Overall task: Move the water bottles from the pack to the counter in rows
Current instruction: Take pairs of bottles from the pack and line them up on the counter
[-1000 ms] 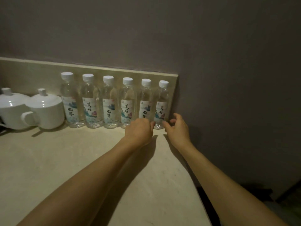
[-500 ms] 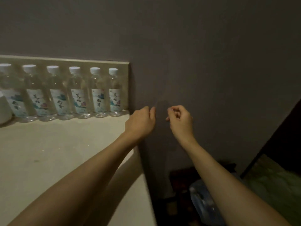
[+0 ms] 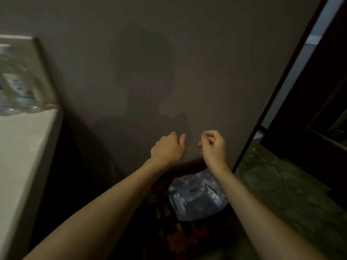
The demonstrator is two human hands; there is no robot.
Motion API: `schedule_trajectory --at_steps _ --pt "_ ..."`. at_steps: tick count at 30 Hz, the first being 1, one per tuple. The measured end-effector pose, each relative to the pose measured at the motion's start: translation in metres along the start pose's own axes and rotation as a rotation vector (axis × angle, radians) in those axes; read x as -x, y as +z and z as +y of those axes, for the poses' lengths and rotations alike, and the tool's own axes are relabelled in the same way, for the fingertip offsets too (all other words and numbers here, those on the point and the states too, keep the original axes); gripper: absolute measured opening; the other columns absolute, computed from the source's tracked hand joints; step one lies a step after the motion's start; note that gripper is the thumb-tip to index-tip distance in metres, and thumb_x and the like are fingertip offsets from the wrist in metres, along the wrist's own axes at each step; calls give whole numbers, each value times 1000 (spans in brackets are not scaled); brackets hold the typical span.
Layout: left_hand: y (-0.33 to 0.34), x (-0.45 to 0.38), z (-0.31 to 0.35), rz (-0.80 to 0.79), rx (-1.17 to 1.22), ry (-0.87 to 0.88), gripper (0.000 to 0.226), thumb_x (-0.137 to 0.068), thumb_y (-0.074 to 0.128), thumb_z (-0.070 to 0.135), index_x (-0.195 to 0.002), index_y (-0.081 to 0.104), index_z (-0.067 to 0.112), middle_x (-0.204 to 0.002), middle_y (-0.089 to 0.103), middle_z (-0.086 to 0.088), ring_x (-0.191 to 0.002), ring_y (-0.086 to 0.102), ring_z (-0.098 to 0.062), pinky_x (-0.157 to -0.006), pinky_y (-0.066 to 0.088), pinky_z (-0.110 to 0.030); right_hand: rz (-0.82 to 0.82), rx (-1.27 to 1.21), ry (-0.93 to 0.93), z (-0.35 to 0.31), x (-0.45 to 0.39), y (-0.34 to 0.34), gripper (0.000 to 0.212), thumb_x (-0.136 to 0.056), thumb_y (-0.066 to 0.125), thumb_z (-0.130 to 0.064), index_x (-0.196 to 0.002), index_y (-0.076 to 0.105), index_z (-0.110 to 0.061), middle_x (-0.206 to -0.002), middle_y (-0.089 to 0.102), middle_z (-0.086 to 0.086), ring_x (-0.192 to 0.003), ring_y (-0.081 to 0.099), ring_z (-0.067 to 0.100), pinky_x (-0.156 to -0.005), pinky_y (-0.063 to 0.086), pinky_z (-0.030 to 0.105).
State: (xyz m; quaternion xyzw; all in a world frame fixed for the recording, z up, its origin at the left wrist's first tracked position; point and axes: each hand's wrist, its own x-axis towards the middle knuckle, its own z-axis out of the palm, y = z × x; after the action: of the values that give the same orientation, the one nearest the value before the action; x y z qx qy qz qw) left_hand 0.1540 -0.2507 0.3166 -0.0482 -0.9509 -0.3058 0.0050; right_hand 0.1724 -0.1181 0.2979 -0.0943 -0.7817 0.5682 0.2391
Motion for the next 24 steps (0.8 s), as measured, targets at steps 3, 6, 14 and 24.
schedule_trajectory --at_steps 3,6,14,24 --pt "44 -2 17 -94 -5 0 50 -97 29 56 -107 57 15 -109 64 -11 -98 62 -33 -90 50 -46 23 19 75 32 -7 -33 18 -98 51 -19 -83 52 -29 -69 66 -2 -57 56 10 -62 45 30" --pt "85 -13 24 -175 -6 -21 50 -95 30 57 -105 58 16 -105 64 -11 -95 63 -31 -88 52 -45 25 33 153 65 -17 -54 15 -98 50 -19 -86 54 -27 -71 68 -1 -61 58 11 -66 48 31" --pt "203 -77 23 -338 92 -108 46 -97 37 53 -101 60 13 -102 65 -8 -92 62 -26 -81 50 -36 -144 206 386 165 -73 -78 10 -96 53 -18 -90 60 -21 -82 69 5 -73 65 20 -70 57 38" --pt "314 -128 -28 -513 172 -320 51 -100 47 33 -52 42 15 -50 45 -1 -48 43 -14 -47 31 -28 -569 383 670 266 -119 -59 21 -95 51 -16 -88 66 -4 -83 67 16 -82 67 27 -83 55 45"
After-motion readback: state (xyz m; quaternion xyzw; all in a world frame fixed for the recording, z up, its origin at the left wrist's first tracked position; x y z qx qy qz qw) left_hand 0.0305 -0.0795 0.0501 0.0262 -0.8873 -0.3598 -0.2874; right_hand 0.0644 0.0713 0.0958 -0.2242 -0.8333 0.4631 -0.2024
